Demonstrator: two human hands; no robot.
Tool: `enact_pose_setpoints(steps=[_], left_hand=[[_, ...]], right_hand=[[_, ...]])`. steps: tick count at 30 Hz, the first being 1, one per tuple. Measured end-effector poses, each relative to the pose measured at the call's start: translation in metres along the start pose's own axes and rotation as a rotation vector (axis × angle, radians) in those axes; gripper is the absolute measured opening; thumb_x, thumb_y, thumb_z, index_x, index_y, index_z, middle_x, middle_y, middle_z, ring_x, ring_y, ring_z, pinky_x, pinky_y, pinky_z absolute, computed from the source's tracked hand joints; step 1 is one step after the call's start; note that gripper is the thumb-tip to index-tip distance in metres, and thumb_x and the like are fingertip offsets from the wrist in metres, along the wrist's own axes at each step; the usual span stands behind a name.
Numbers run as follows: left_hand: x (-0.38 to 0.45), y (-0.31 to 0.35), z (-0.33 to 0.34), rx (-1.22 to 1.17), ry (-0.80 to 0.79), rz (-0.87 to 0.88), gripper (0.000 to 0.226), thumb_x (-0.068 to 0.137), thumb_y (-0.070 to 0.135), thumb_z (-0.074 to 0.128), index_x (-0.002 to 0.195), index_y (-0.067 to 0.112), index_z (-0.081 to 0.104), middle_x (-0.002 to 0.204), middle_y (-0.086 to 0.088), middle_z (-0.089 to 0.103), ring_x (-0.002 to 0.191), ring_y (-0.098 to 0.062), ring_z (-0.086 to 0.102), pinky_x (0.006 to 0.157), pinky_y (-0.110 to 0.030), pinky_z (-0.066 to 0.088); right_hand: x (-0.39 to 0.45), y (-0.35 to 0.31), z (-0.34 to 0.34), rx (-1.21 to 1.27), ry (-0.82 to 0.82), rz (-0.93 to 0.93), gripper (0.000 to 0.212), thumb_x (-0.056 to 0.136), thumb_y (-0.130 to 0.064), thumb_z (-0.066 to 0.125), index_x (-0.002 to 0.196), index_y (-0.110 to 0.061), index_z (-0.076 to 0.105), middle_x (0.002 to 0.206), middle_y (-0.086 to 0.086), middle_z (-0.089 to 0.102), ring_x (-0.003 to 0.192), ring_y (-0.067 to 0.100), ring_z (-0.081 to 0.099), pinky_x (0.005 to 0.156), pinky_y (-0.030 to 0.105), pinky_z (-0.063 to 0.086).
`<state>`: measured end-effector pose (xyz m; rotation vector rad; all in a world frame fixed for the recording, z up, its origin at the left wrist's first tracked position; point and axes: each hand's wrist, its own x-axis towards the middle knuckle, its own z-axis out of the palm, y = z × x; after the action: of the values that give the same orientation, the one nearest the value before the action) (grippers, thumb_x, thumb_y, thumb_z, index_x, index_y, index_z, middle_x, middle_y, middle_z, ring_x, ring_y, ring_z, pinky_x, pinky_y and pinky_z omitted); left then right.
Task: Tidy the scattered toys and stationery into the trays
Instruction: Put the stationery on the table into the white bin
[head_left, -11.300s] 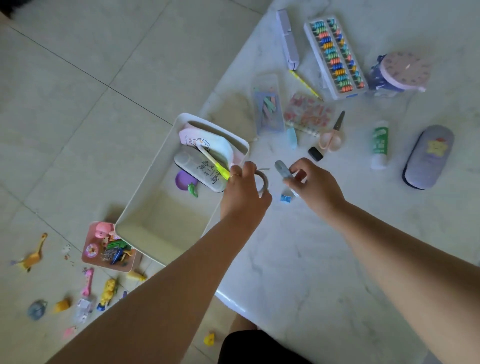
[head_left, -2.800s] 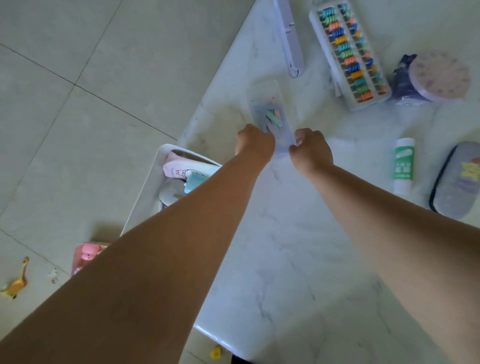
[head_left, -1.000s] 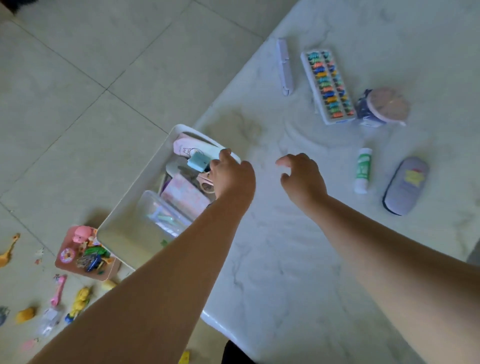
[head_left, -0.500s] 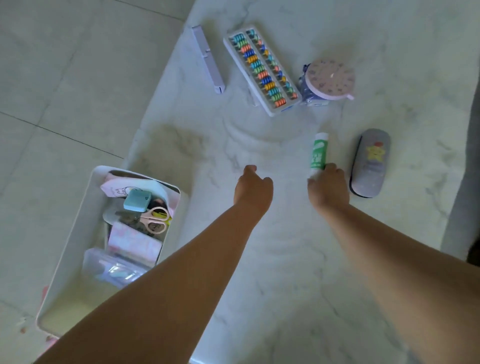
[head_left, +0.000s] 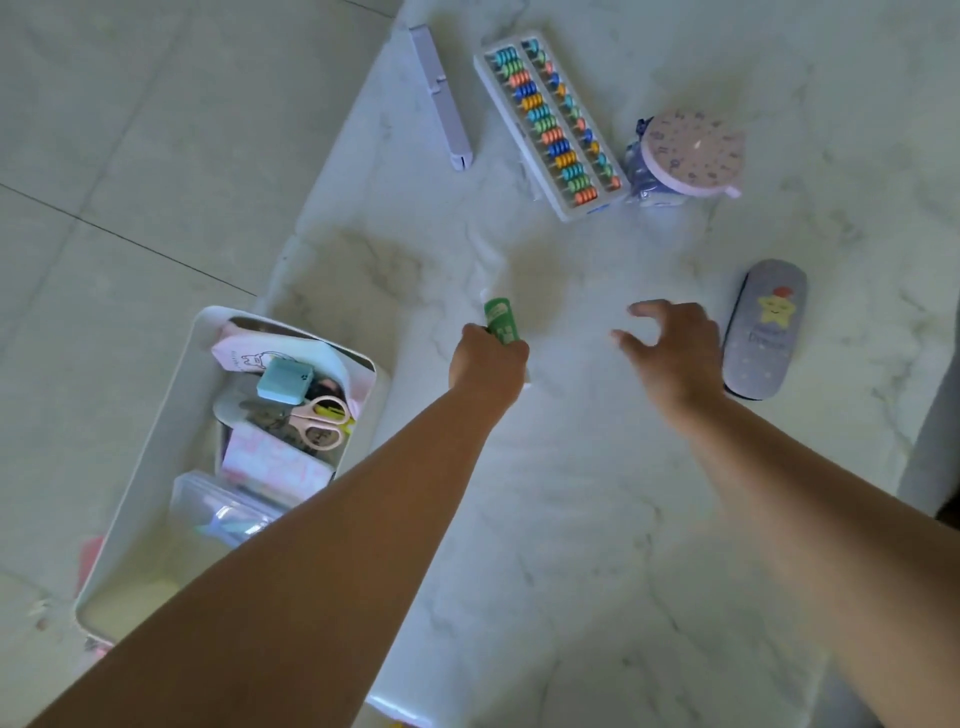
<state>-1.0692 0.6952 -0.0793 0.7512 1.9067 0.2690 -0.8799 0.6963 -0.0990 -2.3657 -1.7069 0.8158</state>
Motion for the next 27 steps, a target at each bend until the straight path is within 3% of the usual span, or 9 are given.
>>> enact_pose_setpoints(steps=[2, 4, 6, 8, 12, 19, 24, 26, 27], left_hand=[[-0.002, -0.008, -0.010, -0.047, 0.028, -0.001, 0.034, 0.089, 0.025, 0.057, 0.117, 0.008, 0.048, 0.087, 0.000, 0.054, 0.086, -0.028, 0.064, 0.077, -0.045, 0.059], [-0.007, -0.017, -0.020, -0.070, 0.056, -0.004, 0.034, 0.089, 0.024, 0.058, 0.117, 0.007, 0.049, 0.085, 0.001, 0.052, 0.087, -0.028, 0.063, 0.076, -0.045, 0.059], [-0.011, -0.021, -0.025, -0.073, 0.070, -0.017, 0.034, 0.087, 0.023, 0.059, 0.116, 0.006, 0.051, 0.088, -0.003, 0.055, 0.087, -0.029, 0.063, 0.075, -0.046, 0.059], [-0.017, -0.027, -0.029, -0.076, 0.073, -0.034, 0.033, 0.087, 0.022, 0.059, 0.115, 0.007, 0.051, 0.089, -0.004, 0.055, 0.086, -0.029, 0.063, 0.073, -0.047, 0.060], [-0.027, -0.036, -0.032, -0.107, 0.091, -0.037, 0.034, 0.087, 0.022, 0.058, 0.116, 0.005, 0.051, 0.099, -0.010, 0.058, 0.089, -0.031, 0.063, 0.074, -0.047, 0.059], [-0.059, -0.043, -0.042, -0.191, 0.178, -0.038, 0.031, 0.088, 0.020, 0.058, 0.114, 0.005, 0.051, 0.096, -0.009, 0.059, 0.087, -0.032, 0.064, 0.075, -0.047, 0.059], [-0.088, -0.059, -0.077, -0.294, 0.397, -0.009, 0.025, 0.087, 0.018, 0.053, 0.110, 0.011, 0.046, 0.077, 0.001, 0.055, 0.070, -0.024, 0.060, 0.066, -0.037, 0.057], [-0.099, -0.072, -0.095, -0.298, 0.532, -0.006, 0.025, 0.087, 0.018, 0.051, 0.111, 0.010, 0.046, 0.084, 0.000, 0.057, 0.068, -0.022, 0.054, 0.057, -0.028, 0.042], [-0.103, -0.080, -0.105, -0.305, 0.590, -0.021, 0.027, 0.088, 0.018, 0.052, 0.112, 0.008, 0.047, 0.090, -0.001, 0.058, 0.072, -0.022, 0.053, 0.060, -0.027, 0.037]], right_hand=[[0.011, 0.021, -0.011, -0.198, 0.168, 0.229, 0.065, 0.083, -0.035, 0.067, 0.141, -0.019, 0.042, 0.150, 0.016, 0.031, 0.137, 0.038, 0.029, 0.114, 0.049, 0.022], [0.015, 0.039, -0.012, -0.204, 0.113, 0.450, 0.086, 0.085, -0.032, 0.066, 0.152, -0.023, 0.014, 0.160, 0.014, 0.005, 0.144, 0.044, 0.012, 0.114, 0.062, 0.009], [0.022, 0.052, -0.010, -0.175, 0.044, 0.527, 0.090, 0.089, -0.028, 0.061, 0.154, -0.027, -0.002, 0.160, 0.016, -0.001, 0.139, 0.050, 0.020, 0.112, 0.062, 0.018], [0.021, 0.052, -0.008, -0.188, 0.045, 0.498, 0.087, 0.091, -0.022, 0.058, 0.154, -0.022, -0.004, 0.154, 0.025, 0.012, 0.127, 0.047, 0.036, 0.106, 0.052, 0.032], [0.001, 0.028, 0.000, -0.163, 0.056, 0.462, 0.095, 0.087, -0.018, 0.062, 0.153, -0.028, -0.004, 0.143, 0.026, 0.025, 0.120, 0.042, 0.039, 0.101, 0.047, 0.036], [-0.070, -0.042, 0.035, -0.012, -0.242, 0.291, 0.100, 0.081, -0.018, 0.065, 0.150, -0.043, -0.003, 0.129, 0.021, 0.034, 0.112, 0.042, 0.048, 0.098, 0.043, 0.045], [-0.111, -0.100, 0.038, 0.125, -0.393, 0.057, 0.100, 0.076, -0.010, 0.059, 0.147, -0.047, 0.000, 0.122, 0.015, 0.037, 0.102, 0.040, 0.055, 0.083, 0.044, 0.055], [-0.124, -0.126, 0.034, 0.231, -0.409, -0.063, 0.096, 0.074, -0.010, 0.058, 0.143, -0.053, 0.007, 0.115, 0.012, 0.040, 0.093, 0.037, 0.058, 0.074, 0.041, 0.057], [-0.129, -0.139, 0.033, 0.262, -0.419, -0.136, 0.095, 0.074, -0.011, 0.058, 0.142, -0.055, 0.009, 0.113, 0.010, 0.043, 0.089, 0.034, 0.059, 0.071, 0.039, 0.056]])
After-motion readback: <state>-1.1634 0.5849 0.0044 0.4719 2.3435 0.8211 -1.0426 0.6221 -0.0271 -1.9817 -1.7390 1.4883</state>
